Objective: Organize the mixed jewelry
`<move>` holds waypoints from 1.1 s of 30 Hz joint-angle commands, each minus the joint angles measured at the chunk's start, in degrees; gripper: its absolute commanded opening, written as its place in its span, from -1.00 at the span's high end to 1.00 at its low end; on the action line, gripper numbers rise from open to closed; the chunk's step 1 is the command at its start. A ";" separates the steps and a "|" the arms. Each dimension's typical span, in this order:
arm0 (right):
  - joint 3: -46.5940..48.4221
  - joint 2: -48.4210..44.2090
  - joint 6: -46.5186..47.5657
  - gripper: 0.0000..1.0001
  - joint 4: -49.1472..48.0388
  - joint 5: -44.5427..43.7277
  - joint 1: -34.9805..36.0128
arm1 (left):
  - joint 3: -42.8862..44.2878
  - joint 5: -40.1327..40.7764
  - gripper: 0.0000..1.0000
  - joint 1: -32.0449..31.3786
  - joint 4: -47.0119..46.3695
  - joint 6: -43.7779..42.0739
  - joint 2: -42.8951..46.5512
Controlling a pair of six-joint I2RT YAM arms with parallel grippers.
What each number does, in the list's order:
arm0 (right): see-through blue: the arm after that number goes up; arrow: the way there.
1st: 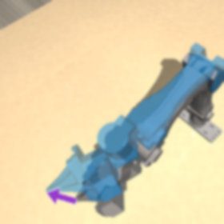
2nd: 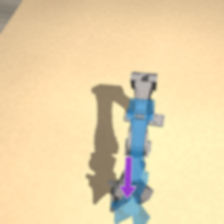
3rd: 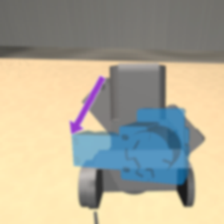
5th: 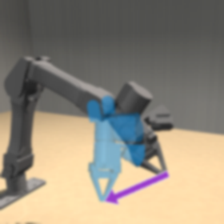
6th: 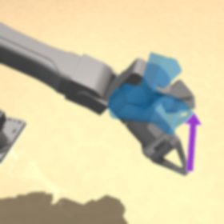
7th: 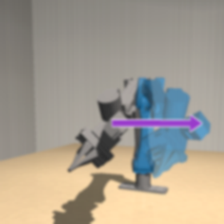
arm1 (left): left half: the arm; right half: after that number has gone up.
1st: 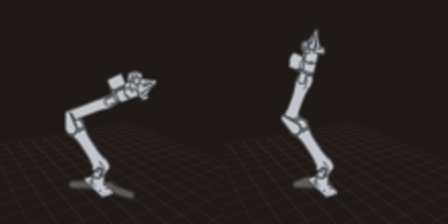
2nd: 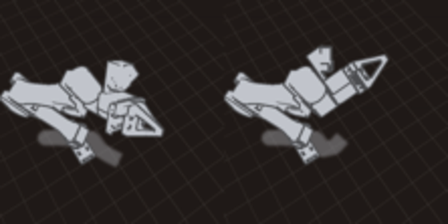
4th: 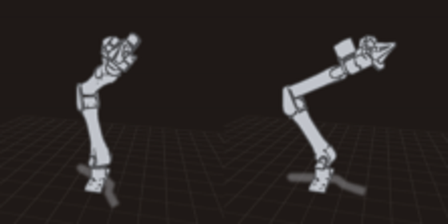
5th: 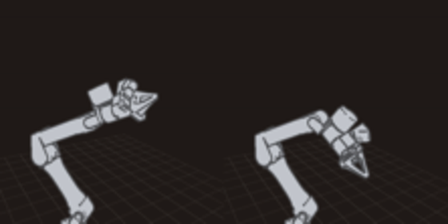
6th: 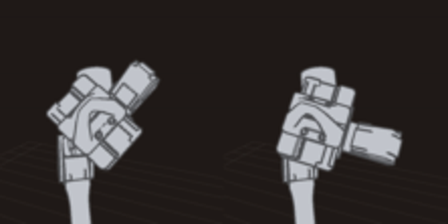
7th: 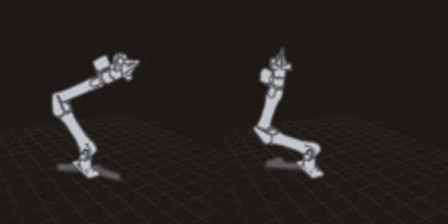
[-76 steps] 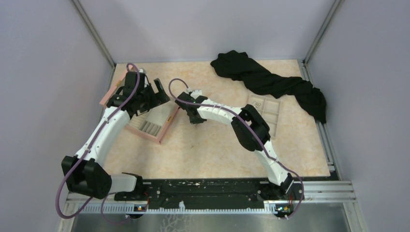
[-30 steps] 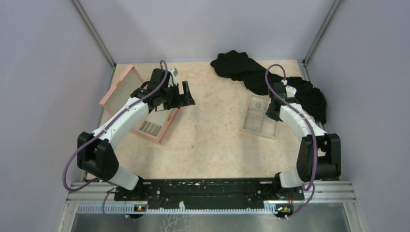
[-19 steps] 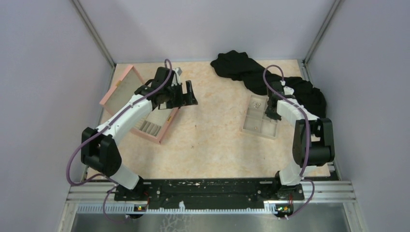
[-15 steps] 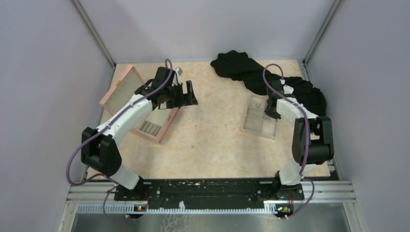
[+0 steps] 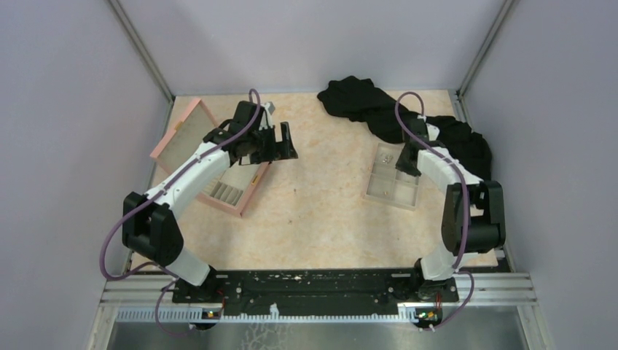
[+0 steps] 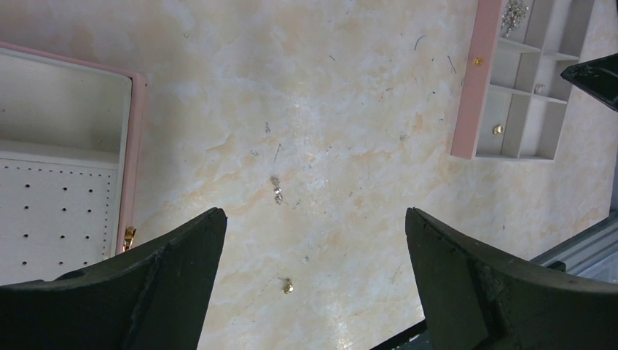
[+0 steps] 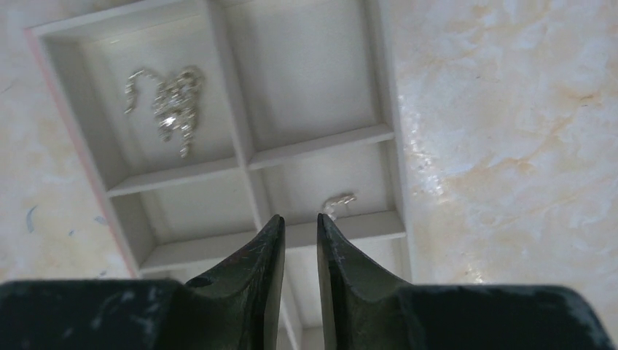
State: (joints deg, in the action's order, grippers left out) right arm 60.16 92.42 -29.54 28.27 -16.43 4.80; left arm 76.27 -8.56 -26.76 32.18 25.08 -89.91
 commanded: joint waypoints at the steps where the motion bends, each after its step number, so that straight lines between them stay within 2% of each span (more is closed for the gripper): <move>1: 2.50 -7.05 2.27 0.53 -1.63 5.40 4.97 | 0.03 0.83 -0.97 -0.57 1.27 -2.04 0.39; 4: 2.12 -8.35 2.28 0.50 -0.42 5.09 10.64 | -2.05 2.20 -0.97 -2.69 1.48 -2.74 0.39; 7: 0.74 -9.79 -1.06 0.50 0.45 6.61 11.55 | -3.49 7.14 -0.96 -6.66 1.56 -2.00 -0.96; 9: 0.02 -11.26 -2.08 0.50 0.47 6.13 11.55 | -3.85 10.93 -0.87 -8.67 1.70 -0.38 -2.92; 15: 0.60 -15.52 -2.33 0.50 1.73 3.17 10.78 | -5.18 16.67 -0.13 -11.60 1.80 7.17 -8.38; 17: 1.04 -16.58 -2.13 0.50 2.00 2.91 10.01 | -6.54 18.75 0.02 -11.73 0.73 8.85 -9.68; 24: 1.09 -18.53 -1.39 0.50 3.22 3.50 7.63 | -5.82 21.26 0.13 -11.74 -0.86 9.91 -15.12; 33: 0.44 -19.21 -0.80 0.50 3.81 3.59 7.42 | -5.15 19.45 0.14 -11.82 -4.12 9.22 -18.07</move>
State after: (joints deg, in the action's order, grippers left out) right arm 59.99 75.70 -31.07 32.67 -12.32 12.56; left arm 69.91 11.03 -38.39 30.44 33.43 -106.83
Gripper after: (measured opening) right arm 0.251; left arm 0.430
